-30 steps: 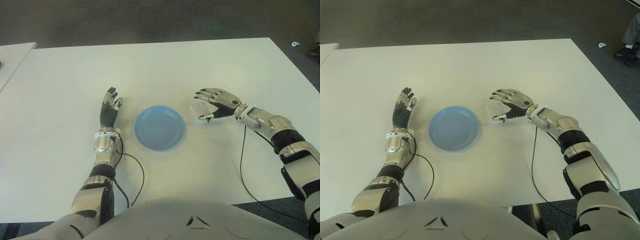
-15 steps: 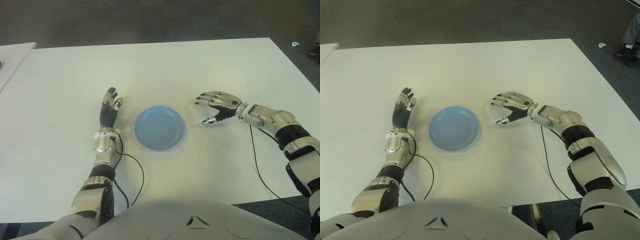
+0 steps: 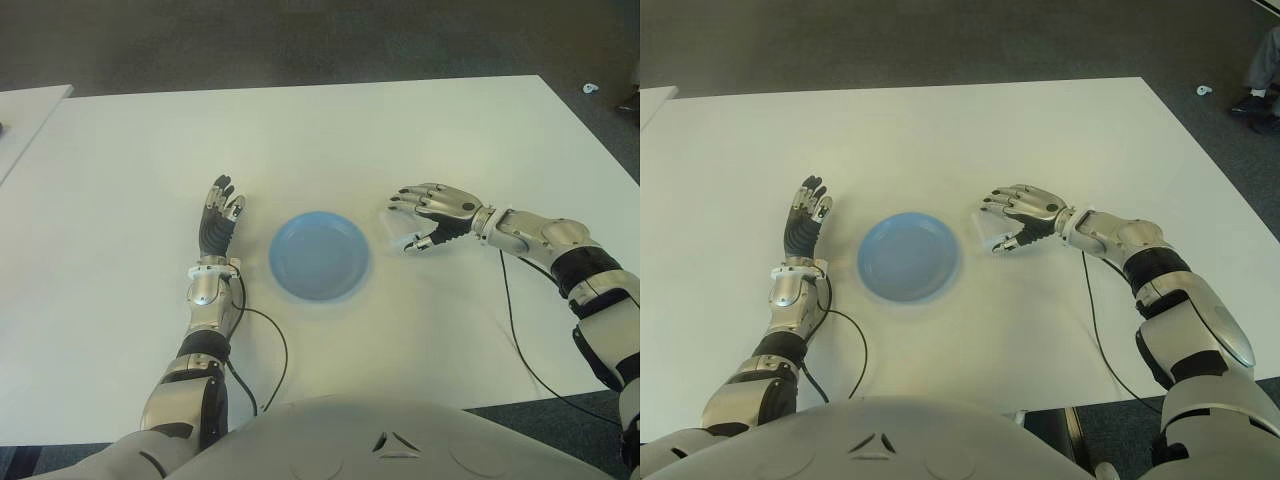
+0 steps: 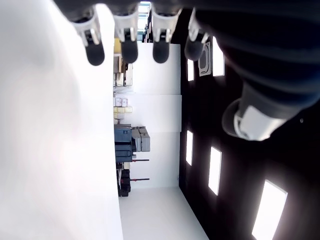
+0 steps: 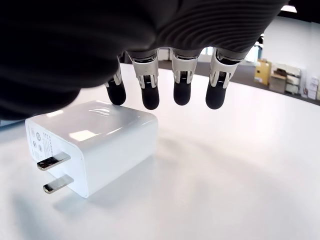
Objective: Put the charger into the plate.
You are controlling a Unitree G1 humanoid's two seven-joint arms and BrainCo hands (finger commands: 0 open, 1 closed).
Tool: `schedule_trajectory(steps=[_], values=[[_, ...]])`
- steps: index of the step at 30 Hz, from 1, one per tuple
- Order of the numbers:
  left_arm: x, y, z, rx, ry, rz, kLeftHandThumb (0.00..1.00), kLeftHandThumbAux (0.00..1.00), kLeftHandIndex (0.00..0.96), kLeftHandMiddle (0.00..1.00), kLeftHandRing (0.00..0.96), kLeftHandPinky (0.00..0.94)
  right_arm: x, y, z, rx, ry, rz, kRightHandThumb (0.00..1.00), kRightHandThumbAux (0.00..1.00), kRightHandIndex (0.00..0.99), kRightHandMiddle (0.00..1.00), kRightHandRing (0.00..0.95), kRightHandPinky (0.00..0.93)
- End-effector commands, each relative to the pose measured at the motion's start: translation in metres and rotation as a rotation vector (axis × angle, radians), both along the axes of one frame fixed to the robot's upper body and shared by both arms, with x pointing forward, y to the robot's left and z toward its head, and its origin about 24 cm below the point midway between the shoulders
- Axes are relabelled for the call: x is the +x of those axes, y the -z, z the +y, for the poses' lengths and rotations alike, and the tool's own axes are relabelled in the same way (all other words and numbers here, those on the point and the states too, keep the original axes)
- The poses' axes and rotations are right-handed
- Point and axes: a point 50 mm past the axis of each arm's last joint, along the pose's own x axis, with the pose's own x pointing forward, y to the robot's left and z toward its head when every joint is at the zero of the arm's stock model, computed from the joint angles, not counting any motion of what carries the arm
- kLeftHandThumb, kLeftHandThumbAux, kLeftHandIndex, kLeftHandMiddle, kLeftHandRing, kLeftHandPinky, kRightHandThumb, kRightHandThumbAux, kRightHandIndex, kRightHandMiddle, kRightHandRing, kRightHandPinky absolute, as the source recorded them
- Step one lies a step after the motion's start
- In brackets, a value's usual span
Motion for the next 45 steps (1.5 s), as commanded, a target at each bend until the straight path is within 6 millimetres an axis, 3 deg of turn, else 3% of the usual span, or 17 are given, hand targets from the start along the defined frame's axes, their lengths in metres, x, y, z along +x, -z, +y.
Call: schedule_trajectory(steps=[1, 45], values=[[-0.055, 0.054, -0.002, -0.069, -0.029, 0.294, 0.0, 0.522, 0.0, 0.076, 0.08, 0.108, -0.003, 0.005, -0.002, -0.041, -0.023, 0.022, 0.278, 0.143, 0.0, 0.0, 0.0, 0.0], [-0.055, 0.054, -0.008, -0.085, -0.025, 0.281, 0.0, 0.504, 0.009, 0.093, 0.096, 0.12, -0.001, 0.022, 0.006, 0.06, 0.021, -0.048, 0.247, 0.124, 0.0, 0.0, 0.0, 0.0]])
